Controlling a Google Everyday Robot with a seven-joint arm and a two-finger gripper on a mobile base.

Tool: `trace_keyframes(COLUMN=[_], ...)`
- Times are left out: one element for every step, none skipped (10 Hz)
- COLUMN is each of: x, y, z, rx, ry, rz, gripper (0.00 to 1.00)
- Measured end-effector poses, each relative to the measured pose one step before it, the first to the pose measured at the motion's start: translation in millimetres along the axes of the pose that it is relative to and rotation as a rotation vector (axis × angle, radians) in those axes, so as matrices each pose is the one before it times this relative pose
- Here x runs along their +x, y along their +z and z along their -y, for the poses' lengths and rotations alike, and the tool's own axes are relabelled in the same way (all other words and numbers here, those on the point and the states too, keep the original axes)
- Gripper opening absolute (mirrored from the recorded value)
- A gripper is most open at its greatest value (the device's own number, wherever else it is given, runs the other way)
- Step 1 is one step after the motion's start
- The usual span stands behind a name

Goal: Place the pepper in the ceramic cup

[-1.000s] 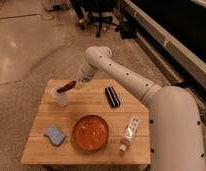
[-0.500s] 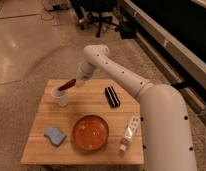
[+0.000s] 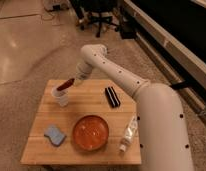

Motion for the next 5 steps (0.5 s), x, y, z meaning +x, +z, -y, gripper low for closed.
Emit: trace_keyframes(x=[2.08, 1.96, 2.27, 2.41, 1.14], y=[0.89, 1.98, 1.21, -0.31, 0.15], z=[-0.11, 0.05, -0.45, -0.92, 0.15], rx=[0.00048, 0.00185, 0.00055, -0.00145, 0.00038], ry=[-0.00307, -0.00308, -0.00242, 0.00179, -0.00073], rz=[-0.00040, -0.00049, -0.00157, -0.00715, -0.00151], gripper=[0.80, 0.80, 0.80, 0.80, 0.80])
